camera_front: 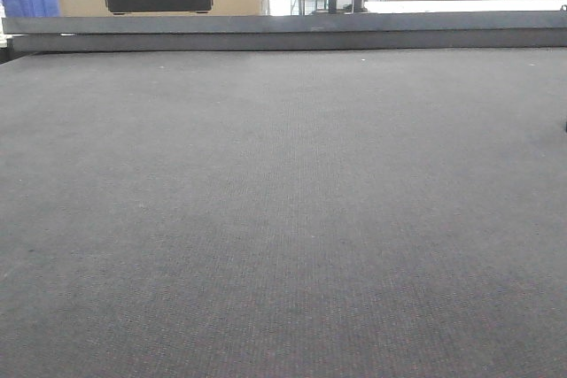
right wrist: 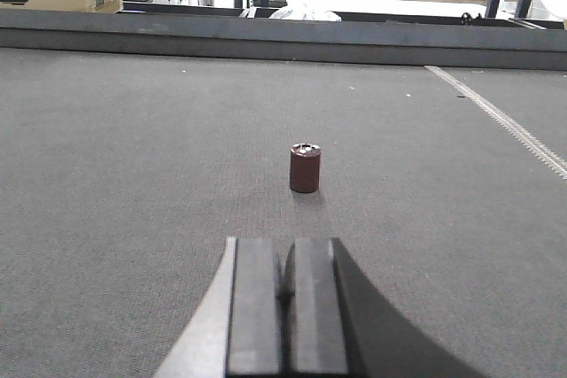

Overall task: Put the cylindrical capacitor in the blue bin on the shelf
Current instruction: 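Move the right gripper down toward the dark-red capacitor on the table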

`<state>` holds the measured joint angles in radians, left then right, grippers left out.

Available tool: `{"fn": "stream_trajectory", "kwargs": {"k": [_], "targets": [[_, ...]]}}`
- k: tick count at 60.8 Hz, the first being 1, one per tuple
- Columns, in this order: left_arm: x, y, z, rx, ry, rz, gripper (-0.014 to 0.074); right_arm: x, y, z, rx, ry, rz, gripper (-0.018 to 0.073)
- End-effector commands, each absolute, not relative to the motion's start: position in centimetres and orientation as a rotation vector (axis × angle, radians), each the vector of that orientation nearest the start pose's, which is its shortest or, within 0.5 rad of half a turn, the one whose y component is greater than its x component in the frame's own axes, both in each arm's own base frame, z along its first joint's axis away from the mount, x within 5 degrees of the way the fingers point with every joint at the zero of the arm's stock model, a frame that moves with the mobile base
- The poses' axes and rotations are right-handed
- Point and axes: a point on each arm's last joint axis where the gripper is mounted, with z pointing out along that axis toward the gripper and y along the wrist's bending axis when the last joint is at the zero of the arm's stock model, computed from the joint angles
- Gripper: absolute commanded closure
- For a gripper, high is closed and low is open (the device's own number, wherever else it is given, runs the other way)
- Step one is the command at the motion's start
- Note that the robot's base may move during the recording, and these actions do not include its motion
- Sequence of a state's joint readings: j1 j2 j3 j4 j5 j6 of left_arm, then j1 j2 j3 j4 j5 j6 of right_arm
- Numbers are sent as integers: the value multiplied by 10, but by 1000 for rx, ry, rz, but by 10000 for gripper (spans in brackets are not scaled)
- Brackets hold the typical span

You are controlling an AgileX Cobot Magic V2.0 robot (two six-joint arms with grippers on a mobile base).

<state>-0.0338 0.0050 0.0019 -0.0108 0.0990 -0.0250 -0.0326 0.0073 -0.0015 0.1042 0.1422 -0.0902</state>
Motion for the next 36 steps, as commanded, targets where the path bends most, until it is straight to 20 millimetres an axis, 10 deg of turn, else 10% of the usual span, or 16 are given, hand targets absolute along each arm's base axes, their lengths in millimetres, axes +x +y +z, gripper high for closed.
{"fn": "stream_trajectory", "kwargs": {"k": [1,36], "targets": [[56,-2,206,-2,1562,-68,707,56,-1,202,32,1601,-8,721],[56,-2,212,-2,1498,-69,707,56,-1,204,33,1585,-9,721]]}}
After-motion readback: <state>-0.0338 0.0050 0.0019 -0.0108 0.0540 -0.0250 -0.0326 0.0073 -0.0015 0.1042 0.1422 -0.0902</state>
